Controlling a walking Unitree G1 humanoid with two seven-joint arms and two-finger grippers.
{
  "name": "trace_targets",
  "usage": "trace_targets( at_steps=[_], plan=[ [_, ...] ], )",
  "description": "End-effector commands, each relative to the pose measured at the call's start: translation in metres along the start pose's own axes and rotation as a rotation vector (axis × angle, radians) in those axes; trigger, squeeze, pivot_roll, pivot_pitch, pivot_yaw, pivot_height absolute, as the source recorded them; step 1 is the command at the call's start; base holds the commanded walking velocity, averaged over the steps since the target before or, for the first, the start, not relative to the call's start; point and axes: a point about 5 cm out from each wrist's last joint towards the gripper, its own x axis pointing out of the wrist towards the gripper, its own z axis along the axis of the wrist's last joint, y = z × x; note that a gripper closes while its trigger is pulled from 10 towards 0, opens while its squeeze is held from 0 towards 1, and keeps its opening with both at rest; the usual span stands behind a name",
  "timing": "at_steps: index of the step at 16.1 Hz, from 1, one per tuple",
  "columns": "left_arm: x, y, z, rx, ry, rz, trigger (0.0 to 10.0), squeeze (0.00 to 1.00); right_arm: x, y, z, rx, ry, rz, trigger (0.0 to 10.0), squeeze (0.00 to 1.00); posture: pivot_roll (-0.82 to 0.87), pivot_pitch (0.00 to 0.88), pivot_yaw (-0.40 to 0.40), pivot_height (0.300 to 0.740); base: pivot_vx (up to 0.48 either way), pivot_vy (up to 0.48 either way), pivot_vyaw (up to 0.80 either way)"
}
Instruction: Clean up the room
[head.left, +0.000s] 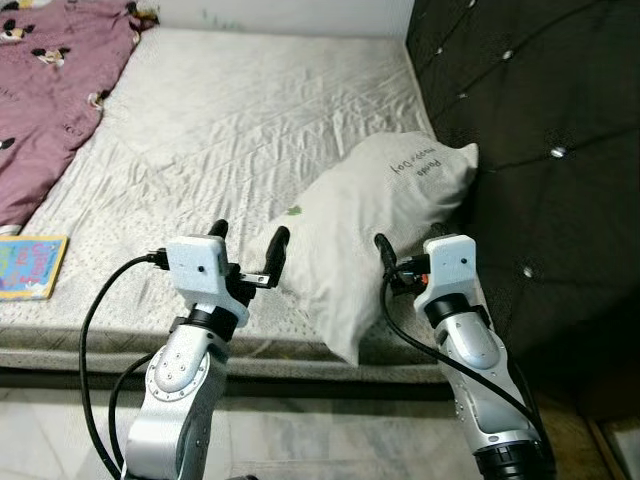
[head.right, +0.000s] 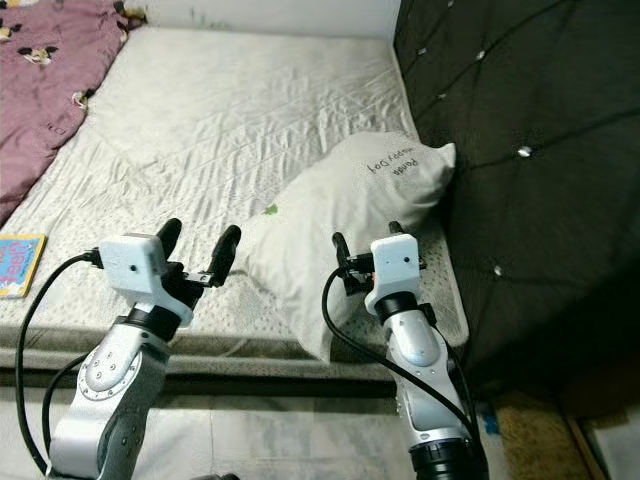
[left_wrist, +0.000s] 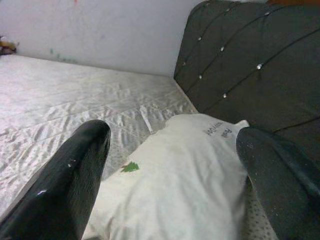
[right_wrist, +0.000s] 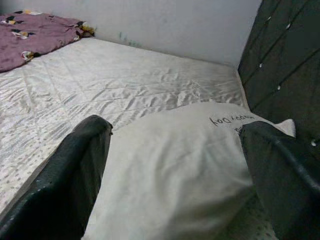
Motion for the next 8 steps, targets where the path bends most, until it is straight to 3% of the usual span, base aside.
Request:
trace_targets(
  at_steps=[1, 5, 8],
  plan=[
    [0.0004, -0.006, 0.0034, -0.01, -0.017, -0.026, 10.0, 0.0, -0.0016, -0.0056, -0.0003, -0.007, 0.005, -0.018, 10.0, 0.0, -0.07, 0.154, -0.02, 0.74, 0.48, 0.0, 0.0],
    [0.0013, -0.005, 0.002, 0.001, -0.008, -0.011, 10.0, 0.0, -0.001, -0.0054, -0.0007, -0.008, 0.006, -0.019, 10.0, 0.0, -0.07, 0.153, -0.02, 0.74, 0.461, 0.0, 0.0],
    [0.0033, -0.0016, -0.0027, 0.042, 0.024, 0.051, 10.0, 0.0, -0.0019, -0.0058, -0.0019, -0.01, 0.008, -0.019, 10.0, 0.0, -0.07, 0.152, -0.019, 0.74, 0.102, 0.0, 0.0]
  ],
)
